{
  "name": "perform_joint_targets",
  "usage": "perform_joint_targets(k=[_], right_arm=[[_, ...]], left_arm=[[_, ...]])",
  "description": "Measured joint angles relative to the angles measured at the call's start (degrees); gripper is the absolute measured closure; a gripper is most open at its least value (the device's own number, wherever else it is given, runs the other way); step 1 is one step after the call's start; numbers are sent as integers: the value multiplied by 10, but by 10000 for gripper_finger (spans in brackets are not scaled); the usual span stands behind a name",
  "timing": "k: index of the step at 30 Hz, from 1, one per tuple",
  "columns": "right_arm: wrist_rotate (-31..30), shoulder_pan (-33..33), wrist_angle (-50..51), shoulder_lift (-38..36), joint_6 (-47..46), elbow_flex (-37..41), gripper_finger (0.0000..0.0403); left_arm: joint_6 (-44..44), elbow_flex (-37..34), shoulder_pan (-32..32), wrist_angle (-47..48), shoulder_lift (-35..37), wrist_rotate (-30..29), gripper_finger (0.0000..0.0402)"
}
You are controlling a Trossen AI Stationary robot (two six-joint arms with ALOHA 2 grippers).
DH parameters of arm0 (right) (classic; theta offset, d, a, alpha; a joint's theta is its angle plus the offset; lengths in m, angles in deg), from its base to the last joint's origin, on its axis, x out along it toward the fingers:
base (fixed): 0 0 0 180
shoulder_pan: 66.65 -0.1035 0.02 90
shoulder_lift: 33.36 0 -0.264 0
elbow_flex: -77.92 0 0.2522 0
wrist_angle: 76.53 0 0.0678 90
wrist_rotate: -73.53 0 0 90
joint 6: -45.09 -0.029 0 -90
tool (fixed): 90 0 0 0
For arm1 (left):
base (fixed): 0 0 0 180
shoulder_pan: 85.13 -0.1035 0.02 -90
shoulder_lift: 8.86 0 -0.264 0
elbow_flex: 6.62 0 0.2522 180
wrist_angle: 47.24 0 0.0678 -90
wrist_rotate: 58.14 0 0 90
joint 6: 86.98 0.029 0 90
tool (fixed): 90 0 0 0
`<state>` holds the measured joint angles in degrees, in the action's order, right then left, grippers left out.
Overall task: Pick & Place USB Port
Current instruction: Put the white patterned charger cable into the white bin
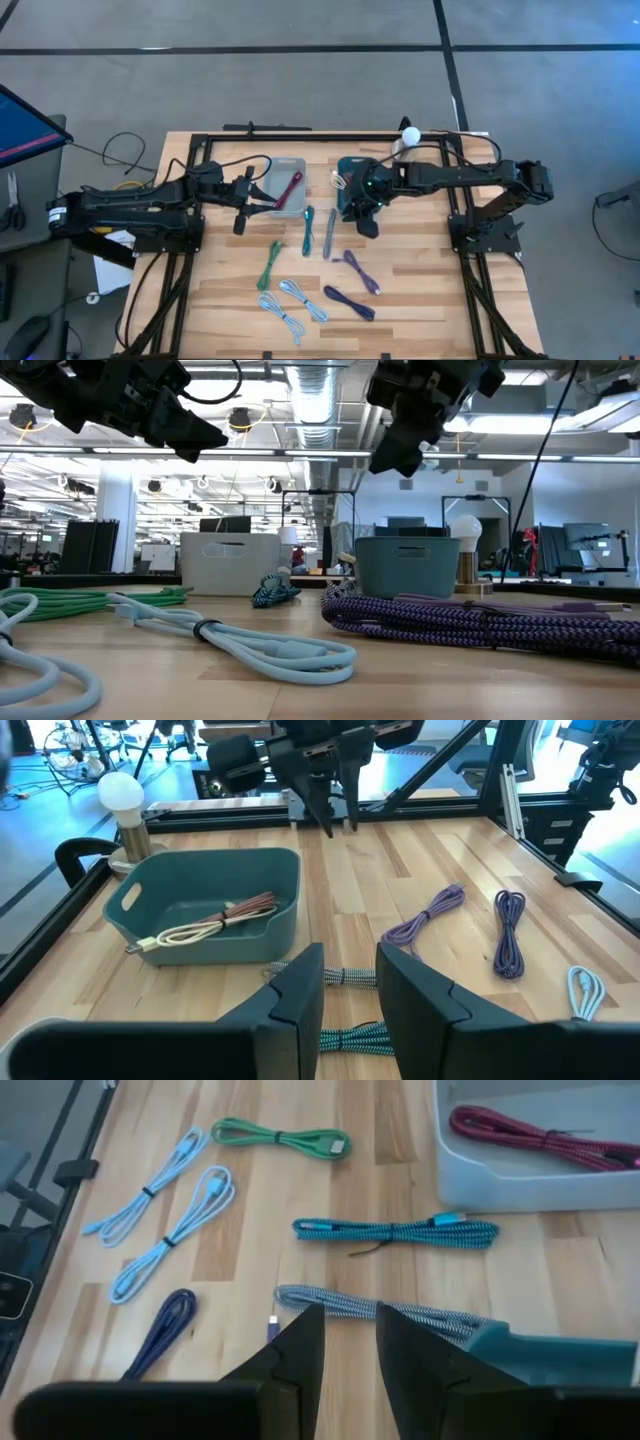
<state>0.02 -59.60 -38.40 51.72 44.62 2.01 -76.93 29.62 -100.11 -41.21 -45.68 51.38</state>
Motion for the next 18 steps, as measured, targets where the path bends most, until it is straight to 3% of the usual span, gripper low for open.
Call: perform_joint_targets(k=[18], right_arm=[[-2, 6, -132, 0, -7, 0, 316]], left_arm=[[0, 0, 0, 0, 0, 0, 307]])
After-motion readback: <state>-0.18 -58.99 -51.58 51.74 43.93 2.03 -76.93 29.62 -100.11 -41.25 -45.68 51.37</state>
